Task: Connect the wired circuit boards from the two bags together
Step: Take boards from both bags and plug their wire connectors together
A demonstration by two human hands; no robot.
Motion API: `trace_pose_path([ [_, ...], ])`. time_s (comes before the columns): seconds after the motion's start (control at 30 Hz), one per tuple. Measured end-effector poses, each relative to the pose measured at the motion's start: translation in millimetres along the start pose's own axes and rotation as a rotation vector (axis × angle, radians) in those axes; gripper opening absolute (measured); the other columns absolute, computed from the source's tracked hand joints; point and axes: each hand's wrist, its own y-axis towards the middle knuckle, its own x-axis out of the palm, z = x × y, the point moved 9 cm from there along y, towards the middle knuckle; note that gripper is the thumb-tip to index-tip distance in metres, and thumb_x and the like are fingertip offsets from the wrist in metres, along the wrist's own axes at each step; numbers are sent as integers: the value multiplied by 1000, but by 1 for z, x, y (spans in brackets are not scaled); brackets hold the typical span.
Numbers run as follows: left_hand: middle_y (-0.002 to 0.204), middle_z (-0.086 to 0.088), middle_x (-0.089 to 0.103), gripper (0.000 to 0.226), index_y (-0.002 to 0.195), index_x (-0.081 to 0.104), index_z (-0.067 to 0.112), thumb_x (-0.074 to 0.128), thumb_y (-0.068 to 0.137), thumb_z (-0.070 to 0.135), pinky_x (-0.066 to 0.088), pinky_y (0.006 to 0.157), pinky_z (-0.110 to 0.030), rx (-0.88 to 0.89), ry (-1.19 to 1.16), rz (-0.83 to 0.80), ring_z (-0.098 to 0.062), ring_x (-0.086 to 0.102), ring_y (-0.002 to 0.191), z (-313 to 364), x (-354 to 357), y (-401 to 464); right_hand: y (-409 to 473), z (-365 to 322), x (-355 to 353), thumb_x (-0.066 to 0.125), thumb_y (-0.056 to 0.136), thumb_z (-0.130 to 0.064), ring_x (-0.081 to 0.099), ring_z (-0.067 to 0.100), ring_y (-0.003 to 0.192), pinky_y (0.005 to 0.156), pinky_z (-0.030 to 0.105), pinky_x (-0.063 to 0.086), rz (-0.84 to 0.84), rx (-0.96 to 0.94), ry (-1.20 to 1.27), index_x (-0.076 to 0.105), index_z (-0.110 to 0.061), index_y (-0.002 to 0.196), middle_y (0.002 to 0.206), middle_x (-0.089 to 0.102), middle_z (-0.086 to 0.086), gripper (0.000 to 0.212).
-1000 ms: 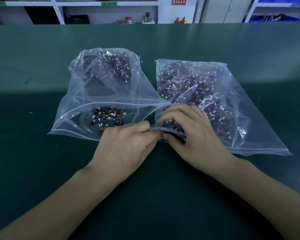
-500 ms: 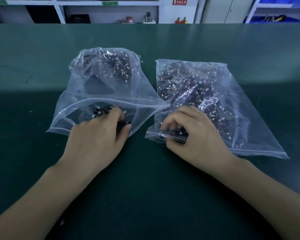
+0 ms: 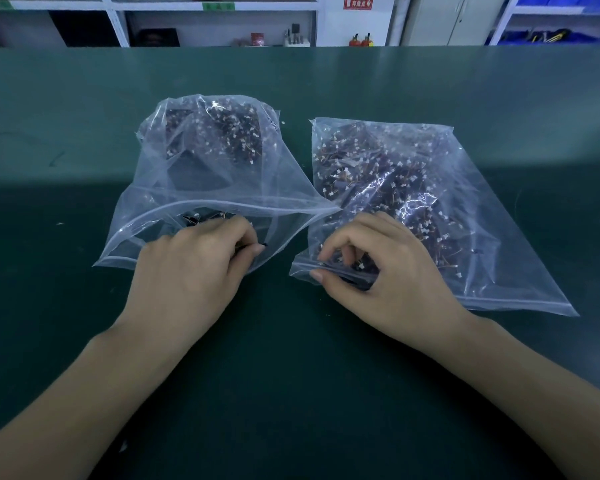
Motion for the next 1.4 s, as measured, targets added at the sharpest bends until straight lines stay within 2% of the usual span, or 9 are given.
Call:
trace_pose_path([
  [0.13, 74, 11, 61, 15, 86, 81, 29, 77, 96, 40, 41, 50, -29, 95, -51, 123, -20, 61, 60, 8, -12, 0, 0, 0, 0, 86, 89, -24, 55, 18, 81, 84, 29, 44, -3, 1, 28, 73, -17, 93, 81, 57, -5, 15],
  [0.27, 76, 9, 67, 18, 90, 85, 26, 77, 100, 39, 48, 45, -38, 184, -130, 240, -16, 60, 57, 15, -22, -3, 0, -1, 0, 87, 89, -24, 57, 16, 83, 85, 30, 46, 2, -10, 48, 74, -17, 96, 85, 60, -7, 16],
  [0.4, 81, 8, 74, 22, 90, 84, 15, 78, 101, 33, 51, 49, -37, 241, -297, 347, -12, 64, 62, 26, -34, -9, 0, -5, 0, 82, 92, -35, 57, 4, 92, 90, 31, 49, 7, -63, 93, 75, -18, 114, 102, 66, -11, 29],
  [0.47, 86, 5, 78, 20, 91, 84, 10, 80, 100, 28, 56, 59, -31, 255, -436, 348, -11, 72, 71, 33, -34, -12, 1, -9, -1, 80, 95, -35, 58, 0, 101, 94, 35, 52, 18, -102, 125, 75, -16, 122, 112, 67, -12, 34],
  [0.57, 92, 11, 78, 18, 93, 83, 9, 78, 101, 25, 55, 68, -19, 274, -523, 344, -3, 71, 79, 44, -34, -15, 1, -11, -8, 79, 98, -25, 66, 12, 101, 87, 40, 53, 90, -156, 145, 80, -12, 111, 109, 72, -4, 18],
  [0.73, 87, 7, 78, 10, 98, 81, 9, 79, 99, 18, 54, 63, -26, 222, -552, 327, -9, 71, 76, 39, -29, -14, 1, -7, -17, 82, 95, -18, 68, 20, 90, 78, 39, 52, 164, -143, 178, 81, -11, 97, 97, 74, -5, 7],
  [0.97, 94, 8, 79, 11, 104, 82, 10, 80, 98, 19, 57, 64, -26, 202, -586, 263, -7, 75, 81, 38, -22, -12, -1, -7, -17, 80, 96, -16, 66, 23, 83, 71, 35, 53, 173, -117, 241, 82, -12, 98, 93, 73, -8, 5],
  [1.3, 95, 15, 74, 11, 106, 80, 14, 75, 102, 23, 56, 61, -29, 148, -568, 245, -11, 72, 80, 33, -19, -10, -1, -9, -16, 77, 98, -12, 67, 25, 81, 69, 40, 53, 164, -122, 251, 82, -6, 102, 92, 73, 0, 8],
  [1.4, 94, 11, 74, 10, 103, 80, 12, 74, 102, 21, 56, 59, -33, 162, -576, 216, -14, 71, 79, 34, -18, -9, -1, -8, -16, 77, 98, -9, 67, 25, 82, 69, 39, 53, 163, -109, 253, 82, -6, 103, 93, 74, 2, 8],
])
